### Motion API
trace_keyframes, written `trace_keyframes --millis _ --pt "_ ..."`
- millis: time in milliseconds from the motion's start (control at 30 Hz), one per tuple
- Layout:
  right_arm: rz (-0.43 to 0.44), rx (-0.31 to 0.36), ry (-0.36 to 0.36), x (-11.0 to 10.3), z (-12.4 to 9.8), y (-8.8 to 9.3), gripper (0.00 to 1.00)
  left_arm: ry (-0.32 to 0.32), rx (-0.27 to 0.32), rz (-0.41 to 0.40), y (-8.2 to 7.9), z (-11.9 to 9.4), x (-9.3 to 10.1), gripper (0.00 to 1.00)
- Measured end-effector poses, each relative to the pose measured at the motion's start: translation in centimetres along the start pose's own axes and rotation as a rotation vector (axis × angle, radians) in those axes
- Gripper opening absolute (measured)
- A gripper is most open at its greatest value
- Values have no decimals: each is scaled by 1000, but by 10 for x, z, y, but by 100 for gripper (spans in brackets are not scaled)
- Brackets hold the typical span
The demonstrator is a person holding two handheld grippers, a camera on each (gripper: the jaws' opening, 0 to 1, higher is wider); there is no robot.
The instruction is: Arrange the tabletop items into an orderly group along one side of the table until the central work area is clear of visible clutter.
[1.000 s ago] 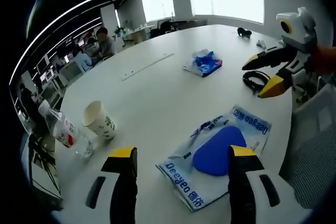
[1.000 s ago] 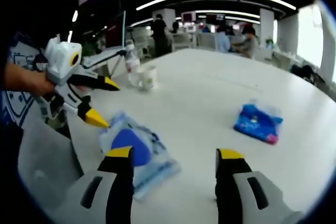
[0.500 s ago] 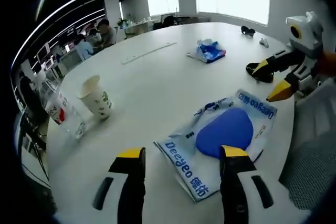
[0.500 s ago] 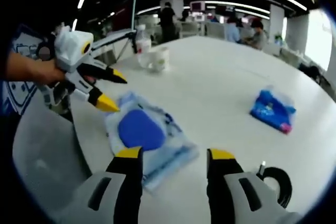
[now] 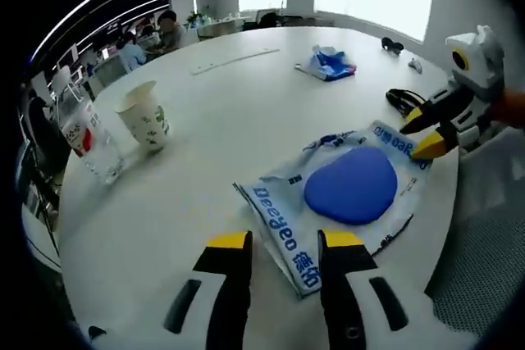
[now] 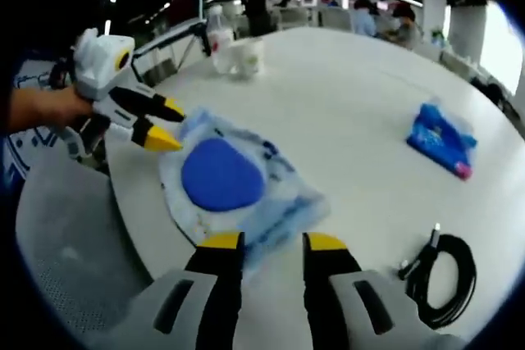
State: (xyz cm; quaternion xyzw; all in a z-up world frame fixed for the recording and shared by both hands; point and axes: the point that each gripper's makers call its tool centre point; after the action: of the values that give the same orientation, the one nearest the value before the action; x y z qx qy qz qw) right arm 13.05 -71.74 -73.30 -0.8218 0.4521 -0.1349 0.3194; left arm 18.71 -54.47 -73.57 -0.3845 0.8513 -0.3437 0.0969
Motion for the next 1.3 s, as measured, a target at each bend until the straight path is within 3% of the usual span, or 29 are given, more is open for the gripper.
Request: trace_keyframes --millis 100,233,367,600,1000,1300 --pt "11 -20 -12 -3 4 3 17 10 -18 -16 7 2 -1 22" --pt "46 -35 -33 -6 7 6 13 18 2 -62 3 4 -3 19" --pt "97 -35 -37 -7 8 5 8 35 -18 -79 4 6 -1 8" --pt "77 -34 -31 -7 6 1 2 60 -17 -155 4 6 -2 4" --pt "25 -23 -10 -5 0 -7 1 82 1 -154 -4 4 1 1" --pt "7 -4 17 5 -5 -23 1 91 43 -148 -24 0 -2 1"
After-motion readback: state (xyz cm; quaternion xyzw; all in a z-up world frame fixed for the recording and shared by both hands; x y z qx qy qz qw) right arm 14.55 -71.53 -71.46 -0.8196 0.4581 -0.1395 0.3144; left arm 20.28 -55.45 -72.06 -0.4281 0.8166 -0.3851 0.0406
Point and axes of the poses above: the point that each gripper's makers call its tool centre point, and the gripper's own axes: z roughly forward along the fingers, x roughly to its right, y roughly out of its underside, and after that the axes turned 5 degrees about -z, right-handed
